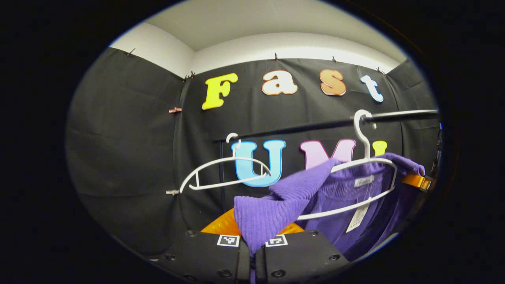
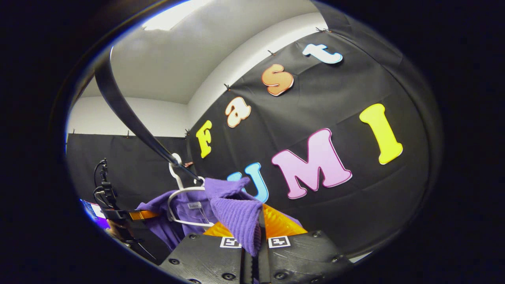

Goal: Grasp the clothes on the hanger with both hands and then place them into the laundry hamper below.

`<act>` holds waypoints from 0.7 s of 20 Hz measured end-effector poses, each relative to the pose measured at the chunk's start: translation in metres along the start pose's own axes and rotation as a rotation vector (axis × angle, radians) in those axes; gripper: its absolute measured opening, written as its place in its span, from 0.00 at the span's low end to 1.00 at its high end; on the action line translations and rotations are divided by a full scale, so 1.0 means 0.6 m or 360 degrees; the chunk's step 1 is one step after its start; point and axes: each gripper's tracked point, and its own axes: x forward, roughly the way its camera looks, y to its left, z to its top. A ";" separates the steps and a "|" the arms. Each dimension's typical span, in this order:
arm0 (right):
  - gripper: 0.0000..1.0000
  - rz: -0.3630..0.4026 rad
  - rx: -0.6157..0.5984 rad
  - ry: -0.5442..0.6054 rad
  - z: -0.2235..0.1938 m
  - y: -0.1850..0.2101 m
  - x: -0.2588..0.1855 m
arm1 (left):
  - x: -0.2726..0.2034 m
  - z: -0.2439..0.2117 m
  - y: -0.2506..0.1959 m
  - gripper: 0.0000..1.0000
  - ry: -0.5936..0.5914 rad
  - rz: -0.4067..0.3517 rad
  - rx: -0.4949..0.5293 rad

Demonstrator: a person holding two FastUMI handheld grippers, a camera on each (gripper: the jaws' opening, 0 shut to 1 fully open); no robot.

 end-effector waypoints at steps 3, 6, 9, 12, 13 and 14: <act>0.14 0.0017 0.0040 -0.0051 0.015 0.001 0.017 | 0.022 0.029 0.028 0.11 -0.0082 0.0041 0.0047; 0.14 0.0033 0.0137 -0.0070 0.010 0.011 0.042 | 0.053 0.011 0.059 0.10 -0.0051 0.0039 0.0034; 0.14 0.0095 0.0107 -0.0045 -0.005 0.047 0.063 | 0.084 -0.045 0.102 0.10 0.0065 0.0104 0.0035; 0.14 0.0103 0.0109 -0.0030 -0.014 0.053 0.074 | 0.101 -0.106 0.111 0.10 0.0174 0.0102 0.0011; 0.14 0.0100 0.0111 -0.0031 -0.013 0.052 0.075 | 0.108 -0.127 0.104 0.10 0.0212 0.0085 -0.0015; 0.14 0.0096 0.0112 -0.0037 -0.011 0.052 0.074 | 0.111 -0.151 0.097 0.10 0.0254 0.0076 -0.0039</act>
